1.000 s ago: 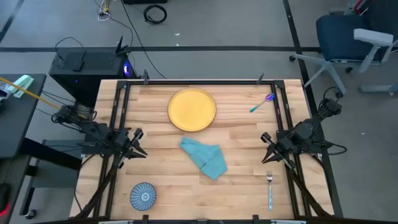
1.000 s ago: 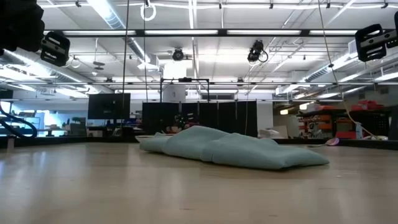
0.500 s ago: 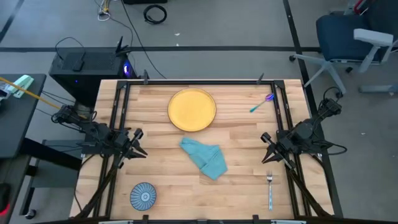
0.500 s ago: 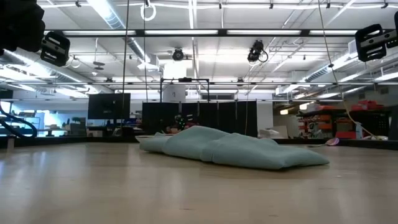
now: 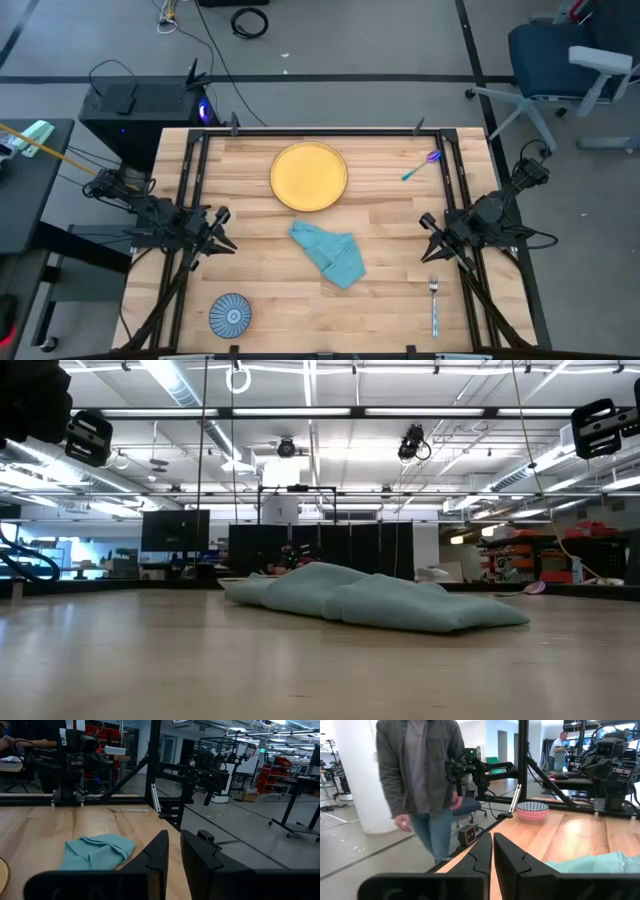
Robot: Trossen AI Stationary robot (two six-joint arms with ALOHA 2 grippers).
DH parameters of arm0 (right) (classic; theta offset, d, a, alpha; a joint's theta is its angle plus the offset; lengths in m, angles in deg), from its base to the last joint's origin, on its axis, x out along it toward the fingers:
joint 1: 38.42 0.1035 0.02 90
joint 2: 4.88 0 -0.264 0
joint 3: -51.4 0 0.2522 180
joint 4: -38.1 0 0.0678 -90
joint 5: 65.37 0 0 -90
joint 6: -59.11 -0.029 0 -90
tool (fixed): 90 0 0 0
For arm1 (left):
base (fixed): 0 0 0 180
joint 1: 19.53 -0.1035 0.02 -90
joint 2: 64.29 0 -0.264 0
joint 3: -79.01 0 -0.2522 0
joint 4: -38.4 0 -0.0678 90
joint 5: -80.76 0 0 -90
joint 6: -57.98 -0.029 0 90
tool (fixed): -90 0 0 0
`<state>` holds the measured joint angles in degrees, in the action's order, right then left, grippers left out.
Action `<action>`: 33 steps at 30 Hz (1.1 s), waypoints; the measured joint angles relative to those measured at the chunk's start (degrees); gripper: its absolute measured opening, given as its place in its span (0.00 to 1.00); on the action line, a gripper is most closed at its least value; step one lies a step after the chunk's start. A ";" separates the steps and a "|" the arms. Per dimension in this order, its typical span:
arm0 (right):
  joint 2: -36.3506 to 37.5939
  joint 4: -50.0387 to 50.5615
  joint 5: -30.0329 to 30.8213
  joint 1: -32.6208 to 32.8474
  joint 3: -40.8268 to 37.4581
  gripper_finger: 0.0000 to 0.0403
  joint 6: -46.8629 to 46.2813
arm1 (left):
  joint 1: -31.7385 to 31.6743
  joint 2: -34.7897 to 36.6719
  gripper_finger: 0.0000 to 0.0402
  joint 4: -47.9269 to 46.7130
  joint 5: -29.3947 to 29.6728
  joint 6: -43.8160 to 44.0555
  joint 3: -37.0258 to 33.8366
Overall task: Set table place
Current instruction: Move the blue napkin to the middle left of the table
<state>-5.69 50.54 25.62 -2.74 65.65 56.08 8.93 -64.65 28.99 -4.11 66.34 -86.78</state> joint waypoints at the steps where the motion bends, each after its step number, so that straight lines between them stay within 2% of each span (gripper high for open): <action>1: 0.00 0.00 0.00 0.00 0.00 0.06 0.00 | 0.01 0.00 0.15 0.01 0.01 0.00 0.01; 24: 0.00 0.02 0.00 0.01 0.00 0.06 0.05 | 0.00 0.00 0.15 1.44 0.09 -0.08 0.01; 29: 0.00 -0.02 0.02 -0.03 0.00 0.06 8.03 | 0.00 0.00 0.13 8.47 3.80 -0.11 0.01; 33: 0.00 -0.10 0.89 -0.03 0.00 0.06 9.99 | -0.01 0.00 0.14 20.77 6.87 -0.13 0.00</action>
<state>-5.69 50.43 26.51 -2.76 65.65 66.07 8.92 -64.65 49.76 2.76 66.21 -86.78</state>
